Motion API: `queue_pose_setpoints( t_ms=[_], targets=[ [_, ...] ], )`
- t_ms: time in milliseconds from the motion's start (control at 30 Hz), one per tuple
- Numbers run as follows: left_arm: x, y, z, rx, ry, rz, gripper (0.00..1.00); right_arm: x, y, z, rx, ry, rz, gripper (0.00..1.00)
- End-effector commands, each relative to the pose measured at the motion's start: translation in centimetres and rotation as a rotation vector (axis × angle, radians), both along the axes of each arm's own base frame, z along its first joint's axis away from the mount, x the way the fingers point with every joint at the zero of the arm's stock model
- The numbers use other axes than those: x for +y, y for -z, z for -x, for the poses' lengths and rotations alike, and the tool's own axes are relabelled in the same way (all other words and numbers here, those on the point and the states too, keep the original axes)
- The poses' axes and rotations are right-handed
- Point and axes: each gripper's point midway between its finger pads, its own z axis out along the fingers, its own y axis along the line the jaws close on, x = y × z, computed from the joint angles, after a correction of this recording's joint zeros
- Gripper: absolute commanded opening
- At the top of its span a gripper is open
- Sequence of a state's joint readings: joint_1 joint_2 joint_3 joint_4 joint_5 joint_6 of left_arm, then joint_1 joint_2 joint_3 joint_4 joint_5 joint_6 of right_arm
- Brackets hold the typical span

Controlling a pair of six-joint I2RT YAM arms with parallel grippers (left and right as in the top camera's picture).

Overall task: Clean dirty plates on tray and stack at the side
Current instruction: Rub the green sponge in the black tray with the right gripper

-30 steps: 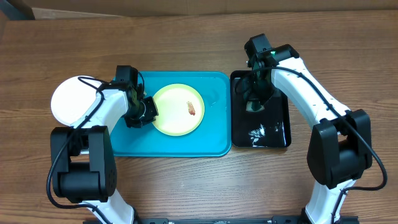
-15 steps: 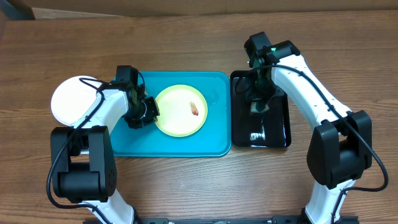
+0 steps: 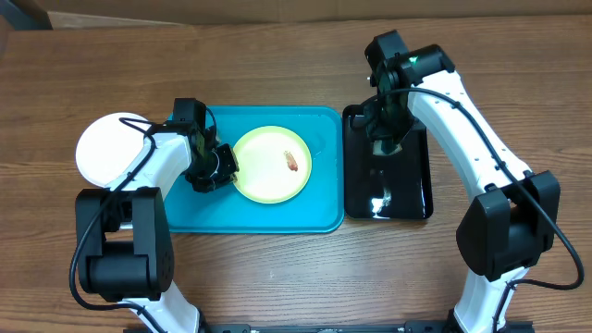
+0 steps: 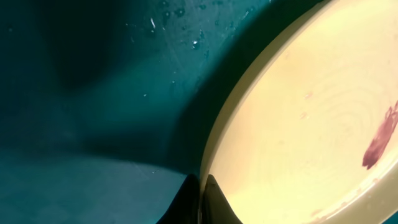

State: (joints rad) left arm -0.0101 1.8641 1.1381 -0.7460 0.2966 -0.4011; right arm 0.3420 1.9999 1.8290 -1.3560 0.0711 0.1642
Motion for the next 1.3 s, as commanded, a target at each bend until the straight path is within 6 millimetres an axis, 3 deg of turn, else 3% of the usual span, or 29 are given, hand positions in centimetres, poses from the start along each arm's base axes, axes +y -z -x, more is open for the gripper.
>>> queue_pose_setpoints(
  t_ms=[0,100,367,467,533,1267],
  targets=[
    [0.0,-0.5,-0.5,-0.028,-0.019,-0.003,0.12,0.1,-1.7,-0.2,-0.041,-0.008,-0.003,0.04],
    [0.2,-0.5,-1.0,-0.049,-0.023,-0.011,0.04,0.1,-1.7,-0.2,-0.039,-0.008,-0.002,0.04],
    [-0.6,-0.4,0.3,0.012,-0.034,-0.002,0.04,-0.1,-1.7,-0.3,-0.046,0.012,0.005,0.04],
    [-0.8,-0.4,0.2,0.003,-0.025,-0.01,0.1,-0.1,-1.7,-0.4,-0.049,0.012,0.004,0.04],
    [-0.7,-0.4,0.0,-0.003,-0.021,-0.011,0.04,-0.1,-1.7,-0.4,-0.047,0.012,0.004,0.04],
    [-0.7,-0.4,0.3,0.003,-0.009,-0.019,0.04,-0.7,-2.5,1.1,-0.005,0.018,0.031,0.04]
  ],
)
